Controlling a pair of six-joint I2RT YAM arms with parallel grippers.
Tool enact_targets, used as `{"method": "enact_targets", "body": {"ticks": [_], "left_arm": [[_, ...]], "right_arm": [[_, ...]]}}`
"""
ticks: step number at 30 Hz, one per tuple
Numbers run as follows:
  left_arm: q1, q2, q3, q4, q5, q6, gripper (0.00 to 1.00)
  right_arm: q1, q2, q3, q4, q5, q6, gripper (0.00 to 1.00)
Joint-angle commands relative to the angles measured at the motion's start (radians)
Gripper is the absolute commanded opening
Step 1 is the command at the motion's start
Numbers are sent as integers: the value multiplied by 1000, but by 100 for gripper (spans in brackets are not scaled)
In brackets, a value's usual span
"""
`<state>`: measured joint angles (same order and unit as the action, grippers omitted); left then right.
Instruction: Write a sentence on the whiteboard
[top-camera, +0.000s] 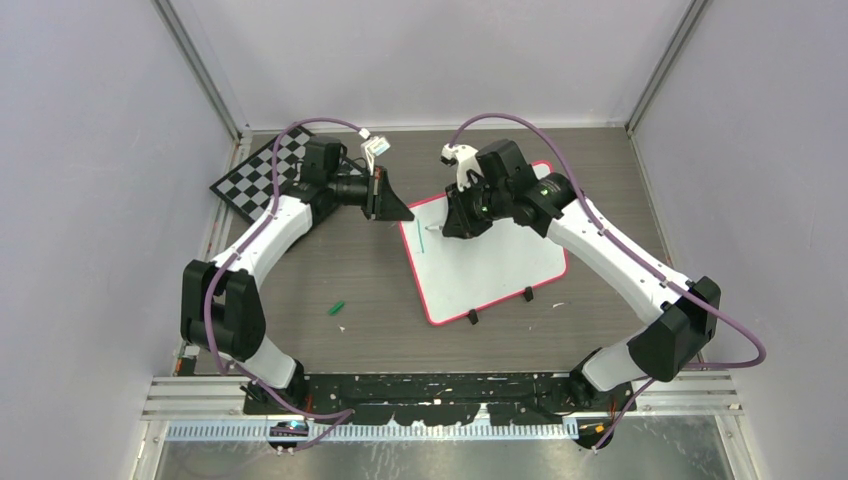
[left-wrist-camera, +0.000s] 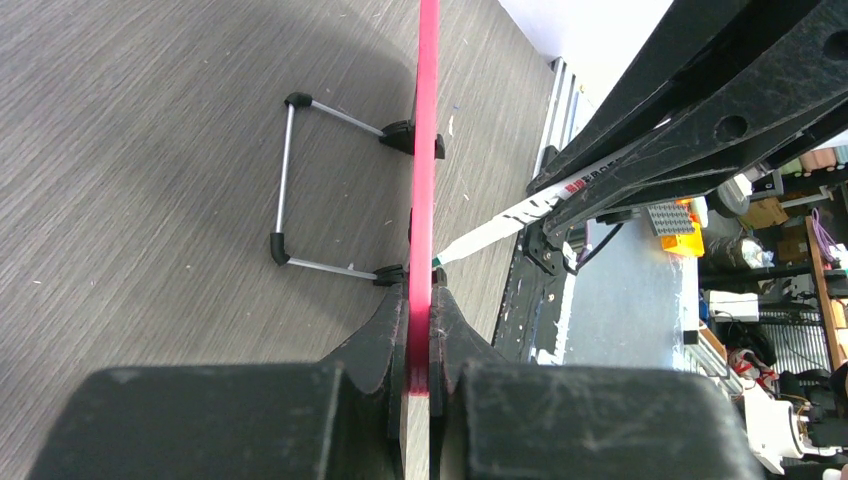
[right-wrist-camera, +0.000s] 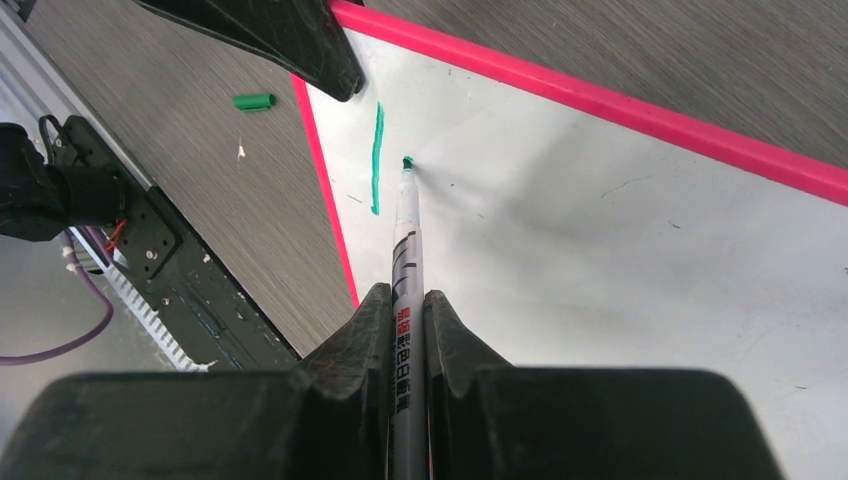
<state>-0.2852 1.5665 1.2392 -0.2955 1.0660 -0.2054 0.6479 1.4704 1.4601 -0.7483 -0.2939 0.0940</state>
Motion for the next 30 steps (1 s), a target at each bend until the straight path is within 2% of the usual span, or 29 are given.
{"method": "enact_targets", "body": {"ticks": [1, 19, 30], "left_arm": [[3, -44, -1, 27, 9, -9, 0], [3, -47, -2, 22, 8, -6, 0], [3, -47, -2, 11, 3, 3, 0]], "right_arm": [[8, -3, -13, 30, -17, 12, 0], [34, 18, -9, 23, -19, -3, 0], [12, -33, -57, 0, 24, -20, 0]]}}
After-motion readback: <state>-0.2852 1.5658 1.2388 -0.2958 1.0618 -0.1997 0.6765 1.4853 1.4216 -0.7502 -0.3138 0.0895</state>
